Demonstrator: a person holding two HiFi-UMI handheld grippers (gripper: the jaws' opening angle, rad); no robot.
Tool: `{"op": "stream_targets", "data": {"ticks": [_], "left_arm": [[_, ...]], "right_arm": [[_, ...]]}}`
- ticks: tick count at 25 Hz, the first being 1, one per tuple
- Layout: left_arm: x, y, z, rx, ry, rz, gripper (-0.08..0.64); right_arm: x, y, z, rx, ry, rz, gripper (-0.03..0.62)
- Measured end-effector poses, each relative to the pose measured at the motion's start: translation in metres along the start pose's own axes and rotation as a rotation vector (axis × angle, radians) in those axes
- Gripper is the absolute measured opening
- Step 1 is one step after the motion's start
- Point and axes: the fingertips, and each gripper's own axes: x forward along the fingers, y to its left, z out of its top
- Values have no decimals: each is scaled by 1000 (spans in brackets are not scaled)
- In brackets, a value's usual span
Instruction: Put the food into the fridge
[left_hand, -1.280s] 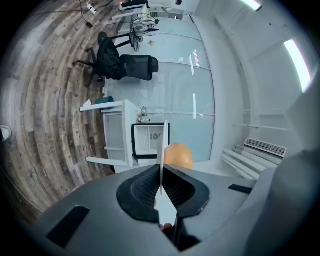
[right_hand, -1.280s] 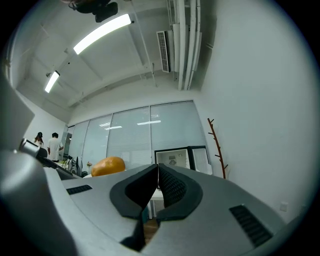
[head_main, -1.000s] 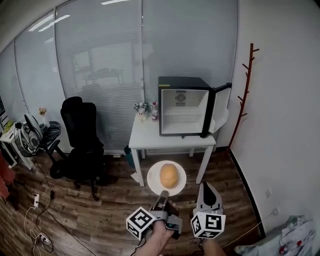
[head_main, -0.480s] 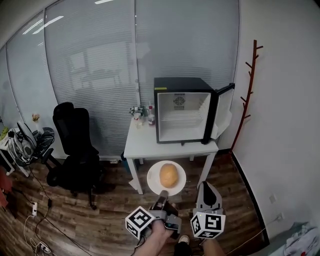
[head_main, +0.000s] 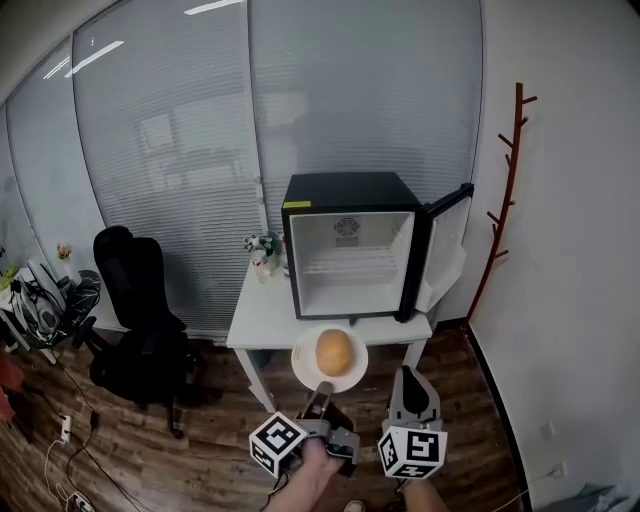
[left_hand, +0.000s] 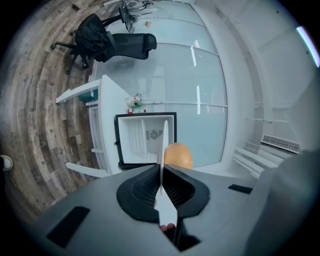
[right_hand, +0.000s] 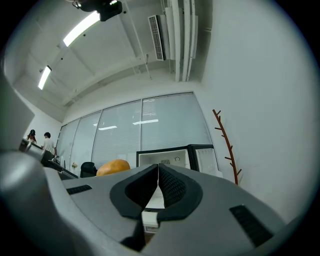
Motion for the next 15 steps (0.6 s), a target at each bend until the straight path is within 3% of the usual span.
{"op": "stream_targets", "data": {"ticks": [6, 15], "left_arm": [[63, -2, -9, 9, -32, 3, 32], [132, 16, 6, 10, -41, 27, 32]], "right_arm": [[49, -45, -12, 19, 12, 20, 28], [118, -64, -42, 34, 41, 40, 28]]}}
